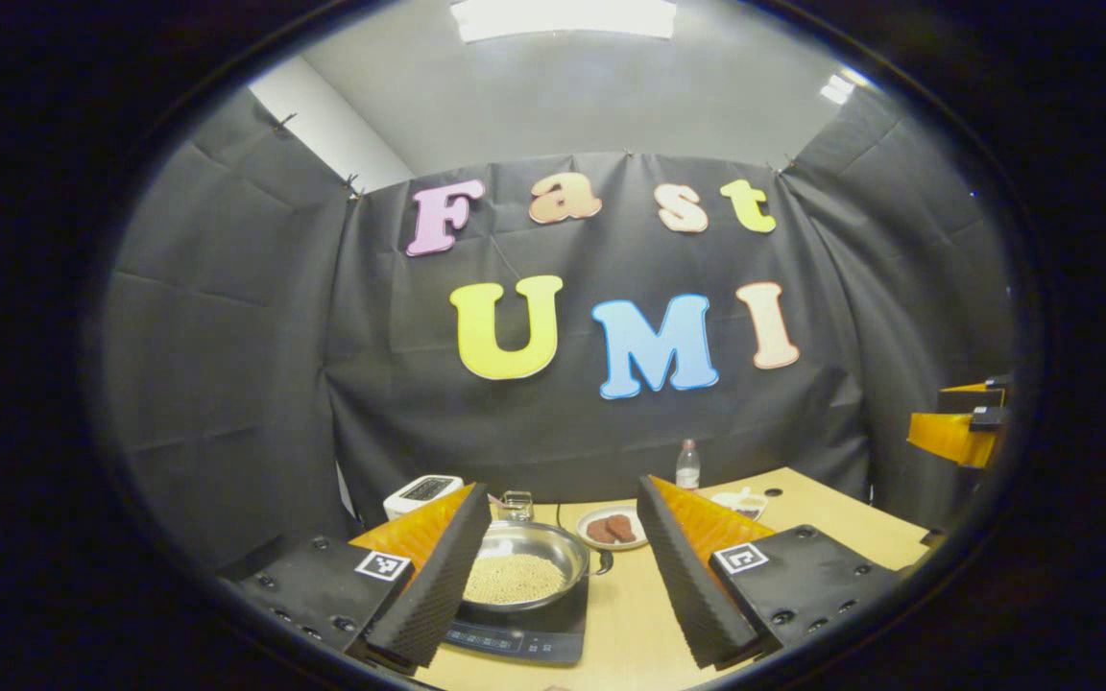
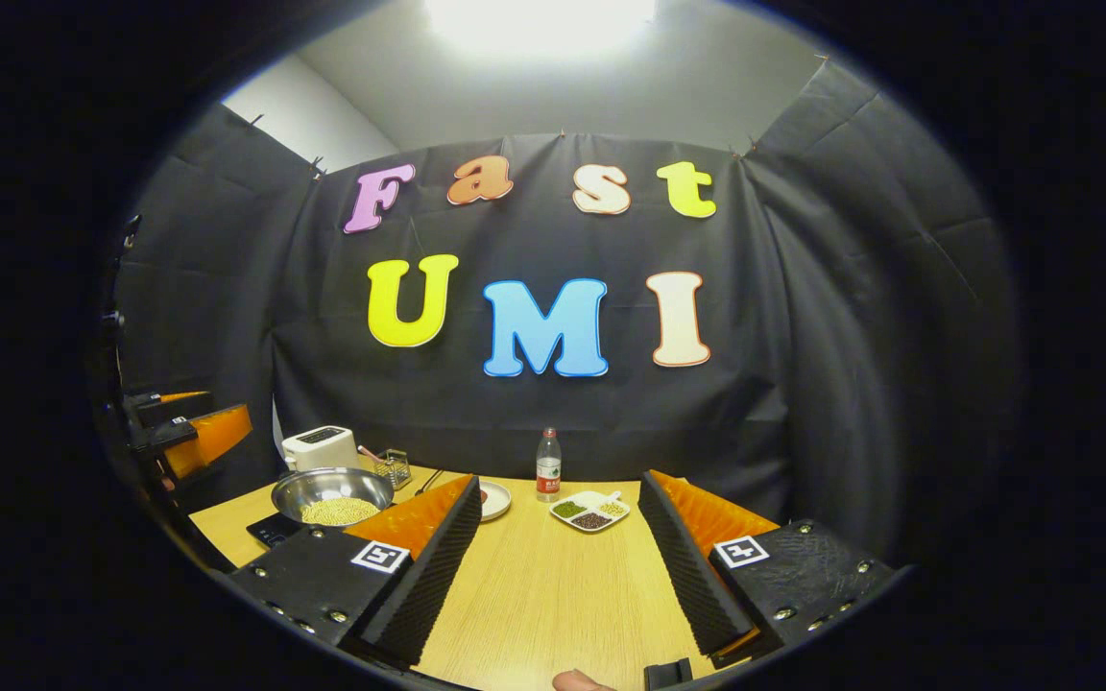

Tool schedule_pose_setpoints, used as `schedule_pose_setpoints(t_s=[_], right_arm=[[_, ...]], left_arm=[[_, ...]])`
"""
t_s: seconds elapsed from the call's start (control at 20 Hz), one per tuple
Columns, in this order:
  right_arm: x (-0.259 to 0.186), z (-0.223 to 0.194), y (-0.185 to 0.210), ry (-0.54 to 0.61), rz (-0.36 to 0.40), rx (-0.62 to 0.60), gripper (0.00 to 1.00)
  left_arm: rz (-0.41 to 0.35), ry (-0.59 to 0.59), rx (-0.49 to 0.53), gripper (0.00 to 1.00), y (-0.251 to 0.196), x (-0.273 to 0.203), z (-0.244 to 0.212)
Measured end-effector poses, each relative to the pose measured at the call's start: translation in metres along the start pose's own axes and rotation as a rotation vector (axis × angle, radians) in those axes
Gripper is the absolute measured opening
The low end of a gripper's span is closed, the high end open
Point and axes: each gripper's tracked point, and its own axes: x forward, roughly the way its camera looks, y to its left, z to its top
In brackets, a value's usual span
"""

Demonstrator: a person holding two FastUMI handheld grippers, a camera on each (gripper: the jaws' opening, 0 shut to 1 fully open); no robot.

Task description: First push the handle of the pot to place it horizontally, then grasp the pot with both hands and set it on the induction cooktop.

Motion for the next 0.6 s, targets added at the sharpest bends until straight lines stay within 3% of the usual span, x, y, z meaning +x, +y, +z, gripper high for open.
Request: schedule_pose_setpoints(t_s=[0.1, 0.15, 0.6], right_arm=[[-0.01, 0.006, -0.002, -0.021, -0.022, -0.003, 0.99], [-0.014, 0.006, -0.002, -0.02, -0.031, 0.002, 0.99], [-0.02, 0.018, 0.017, -0.064, -0.037, 0.018, 0.99]], left_arm=[[-0.009, -0.015, -0.006, 0.99, 0.001, -0.007, 0.004], [-0.012, -0.016, -0.007, 0.92, 0.002, -0.009, 0.004], [0.001, -0.044, -0.032, 1.0, 0.031, -0.018, 0.007]])
